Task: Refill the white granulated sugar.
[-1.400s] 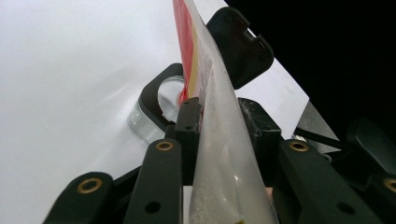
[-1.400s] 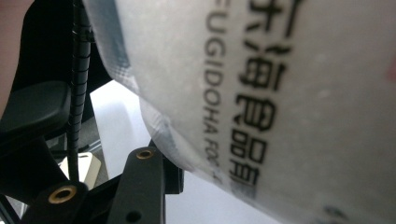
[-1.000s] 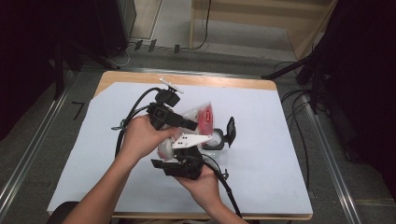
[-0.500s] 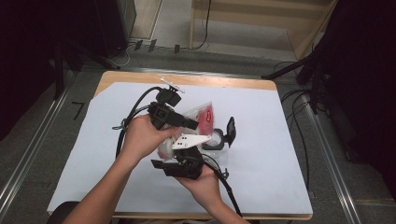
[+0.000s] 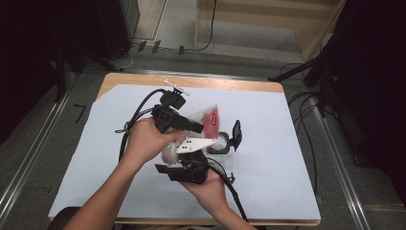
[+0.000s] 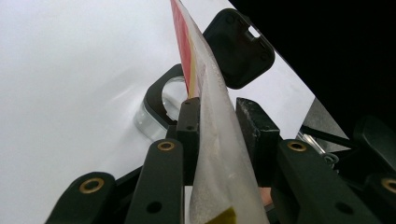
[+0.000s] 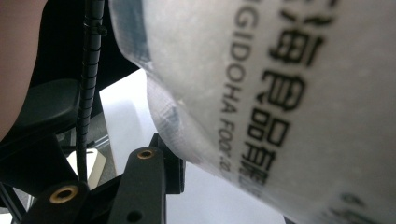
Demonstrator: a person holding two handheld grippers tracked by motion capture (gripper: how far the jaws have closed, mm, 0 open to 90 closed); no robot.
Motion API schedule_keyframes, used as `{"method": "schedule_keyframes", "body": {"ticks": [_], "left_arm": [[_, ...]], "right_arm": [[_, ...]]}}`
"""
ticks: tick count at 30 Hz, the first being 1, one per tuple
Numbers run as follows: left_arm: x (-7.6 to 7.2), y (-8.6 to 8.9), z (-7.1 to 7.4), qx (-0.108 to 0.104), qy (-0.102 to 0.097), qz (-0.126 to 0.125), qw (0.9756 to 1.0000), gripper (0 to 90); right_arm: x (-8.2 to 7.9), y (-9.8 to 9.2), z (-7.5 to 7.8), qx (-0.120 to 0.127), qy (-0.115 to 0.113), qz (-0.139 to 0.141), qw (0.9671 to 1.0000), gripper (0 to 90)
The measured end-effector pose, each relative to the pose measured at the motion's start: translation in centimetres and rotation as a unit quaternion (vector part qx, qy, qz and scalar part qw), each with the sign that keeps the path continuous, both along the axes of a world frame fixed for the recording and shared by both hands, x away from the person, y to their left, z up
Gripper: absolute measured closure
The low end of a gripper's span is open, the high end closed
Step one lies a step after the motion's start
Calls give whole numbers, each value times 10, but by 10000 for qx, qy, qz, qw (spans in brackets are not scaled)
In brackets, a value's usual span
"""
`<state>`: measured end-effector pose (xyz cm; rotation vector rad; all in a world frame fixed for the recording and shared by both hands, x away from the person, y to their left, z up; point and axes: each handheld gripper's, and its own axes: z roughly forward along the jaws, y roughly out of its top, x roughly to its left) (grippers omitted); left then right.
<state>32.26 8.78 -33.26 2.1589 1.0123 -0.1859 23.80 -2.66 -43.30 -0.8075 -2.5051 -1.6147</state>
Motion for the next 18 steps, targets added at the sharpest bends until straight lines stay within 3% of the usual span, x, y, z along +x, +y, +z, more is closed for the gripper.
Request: {"method": "schedule_keyframes", "body": {"ticks": [18], "left_arm": [[-1, 0, 0, 22, -13, -9, 10000, 727]], "right_arm": [[-1, 0, 0, -17, -28, -15, 10000, 631]]}}
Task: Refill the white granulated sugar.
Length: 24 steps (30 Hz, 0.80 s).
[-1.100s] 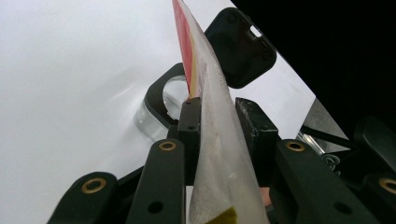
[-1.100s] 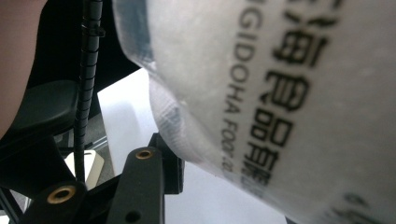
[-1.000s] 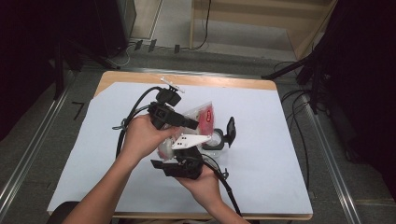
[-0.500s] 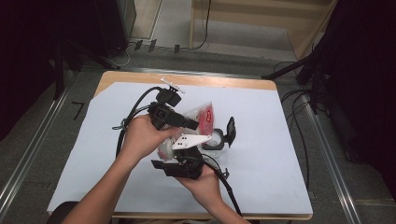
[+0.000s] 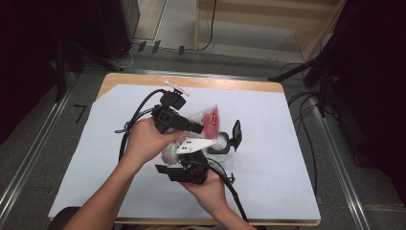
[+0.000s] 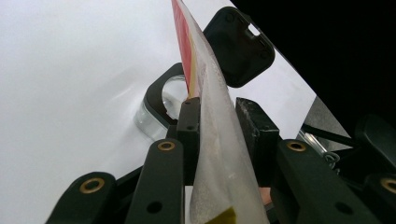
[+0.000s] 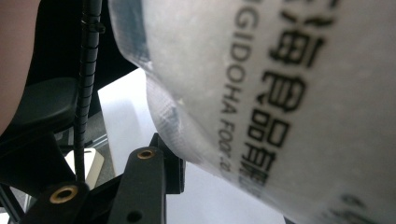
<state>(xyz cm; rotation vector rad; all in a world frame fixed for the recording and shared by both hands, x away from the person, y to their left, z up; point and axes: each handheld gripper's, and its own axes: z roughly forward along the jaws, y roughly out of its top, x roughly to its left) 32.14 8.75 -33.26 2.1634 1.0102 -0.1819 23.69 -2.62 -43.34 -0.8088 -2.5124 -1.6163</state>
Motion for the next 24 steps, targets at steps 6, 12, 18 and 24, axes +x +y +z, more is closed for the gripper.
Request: {"method": "schedule_keyframes", "body": {"ticks": [6, 12, 18, 24], "left_arm": [[0, 0, 0, 2, -14, -6, 10000, 729], [0, 0, 0, 6, -14, 3, 10000, 729], [-1, -1, 0, 19, -51, 3, 10000, 727], [-2, -2, 1, 6, -50, -4, 10000, 720]], "right_arm": [[-2, 2, 0, -195, -204, -41, 9996, 633], [-2, 2, 0, -172, -196, -43, 9996, 634], [-3, 1, 0, -138, -165, -64, 9997, 634], [-3, 0, 1, -109, -140, -55, 9998, 634]]}}
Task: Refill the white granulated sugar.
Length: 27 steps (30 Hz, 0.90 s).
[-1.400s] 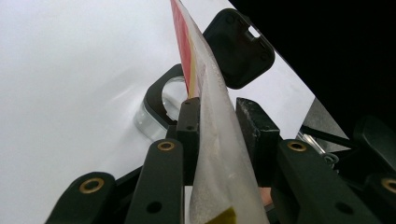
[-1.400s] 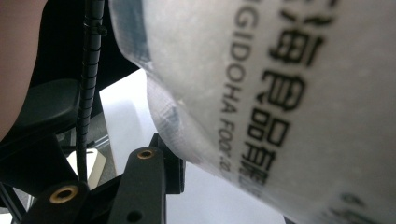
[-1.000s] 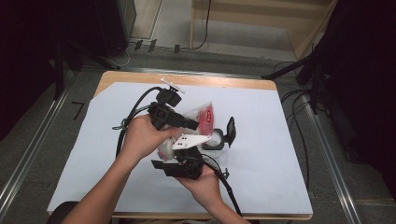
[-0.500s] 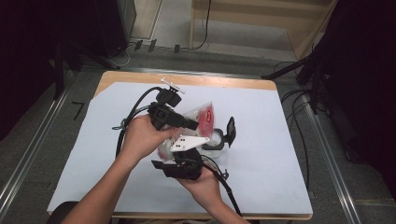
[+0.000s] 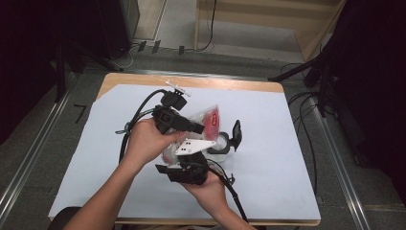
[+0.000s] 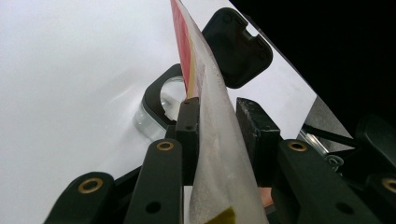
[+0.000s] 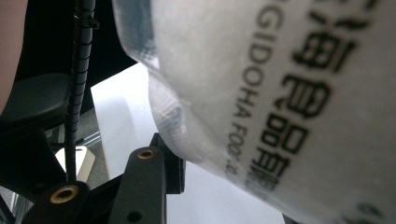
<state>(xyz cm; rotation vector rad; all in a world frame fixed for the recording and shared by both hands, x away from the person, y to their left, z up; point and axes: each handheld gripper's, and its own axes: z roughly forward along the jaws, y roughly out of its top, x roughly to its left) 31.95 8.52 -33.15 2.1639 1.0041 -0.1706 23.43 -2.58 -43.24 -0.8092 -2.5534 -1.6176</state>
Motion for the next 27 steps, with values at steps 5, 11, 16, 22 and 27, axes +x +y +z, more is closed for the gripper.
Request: {"method": "schedule_keyframes", "body": {"ticks": [5, 11, 16, 22, 27], "left_arm": [[0, 1, -1, -14, 27, 16, 10000, 719], [0, 0, -1, -6, 31, 27, 10000, 718], [0, 0, 0, 2, 25, 17, 10000, 717], [0, 0, 0, 15, 9, -8, 10000, 716], [0, 0, 0, 45, 9, -36, 10000, 716]], "right_arm": [[0, 0, 0, 3, 11, -1, 10000, 634], [0, 0, 0, 17, 27, -2, 10000, 634], [0, 0, 0, 41, 54, -9, 10000, 634], [0, 0, 0, 44, 63, -8, 10000, 634], [0, 0, -1, 49, 41, -23, 10000, 634]]}}
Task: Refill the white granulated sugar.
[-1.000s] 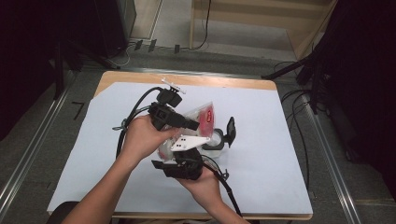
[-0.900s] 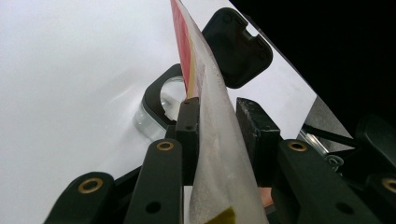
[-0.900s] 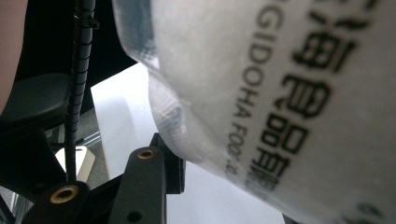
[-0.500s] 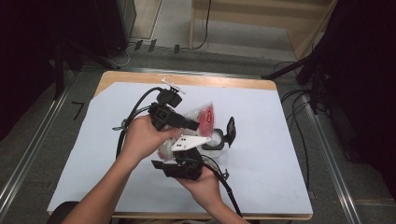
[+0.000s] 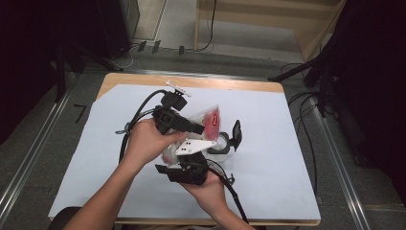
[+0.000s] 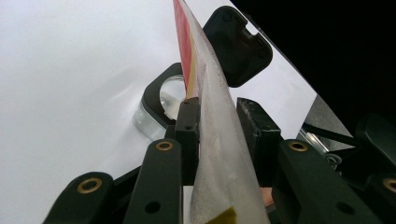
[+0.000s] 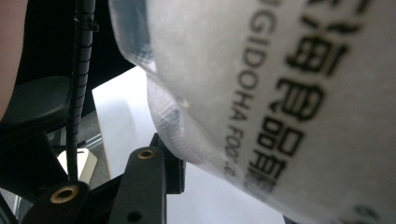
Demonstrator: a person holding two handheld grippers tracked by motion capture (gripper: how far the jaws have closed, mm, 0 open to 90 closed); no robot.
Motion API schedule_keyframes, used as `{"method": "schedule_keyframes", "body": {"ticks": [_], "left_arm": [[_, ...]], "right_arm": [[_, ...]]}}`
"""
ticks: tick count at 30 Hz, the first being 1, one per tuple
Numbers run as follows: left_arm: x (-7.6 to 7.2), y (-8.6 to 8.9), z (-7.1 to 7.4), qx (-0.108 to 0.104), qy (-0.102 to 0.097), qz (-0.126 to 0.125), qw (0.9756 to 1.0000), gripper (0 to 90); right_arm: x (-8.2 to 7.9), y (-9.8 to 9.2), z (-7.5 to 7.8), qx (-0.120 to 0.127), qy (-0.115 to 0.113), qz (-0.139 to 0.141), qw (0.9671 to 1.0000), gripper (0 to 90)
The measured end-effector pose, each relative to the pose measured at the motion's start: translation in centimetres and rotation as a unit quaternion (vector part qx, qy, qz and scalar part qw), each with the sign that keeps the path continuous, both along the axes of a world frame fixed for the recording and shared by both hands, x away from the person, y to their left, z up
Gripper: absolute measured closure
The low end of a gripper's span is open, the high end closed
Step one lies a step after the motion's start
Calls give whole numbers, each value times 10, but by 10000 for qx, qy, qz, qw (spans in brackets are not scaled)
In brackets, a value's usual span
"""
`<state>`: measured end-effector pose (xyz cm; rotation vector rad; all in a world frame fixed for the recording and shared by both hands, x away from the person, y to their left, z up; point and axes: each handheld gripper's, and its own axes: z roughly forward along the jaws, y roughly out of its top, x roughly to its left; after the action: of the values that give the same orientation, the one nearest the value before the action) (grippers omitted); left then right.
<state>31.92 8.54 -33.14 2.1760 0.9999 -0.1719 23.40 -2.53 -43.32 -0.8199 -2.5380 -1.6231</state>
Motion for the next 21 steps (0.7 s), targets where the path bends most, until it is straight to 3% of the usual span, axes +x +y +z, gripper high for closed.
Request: {"method": "schedule_keyframes", "body": {"ticks": [21], "left_arm": [[0, 2, 0, -41, -11, 38, 10000, 719]], "right_arm": [[1, 2, -1, 32, -73, -33, 10000, 634]]}}
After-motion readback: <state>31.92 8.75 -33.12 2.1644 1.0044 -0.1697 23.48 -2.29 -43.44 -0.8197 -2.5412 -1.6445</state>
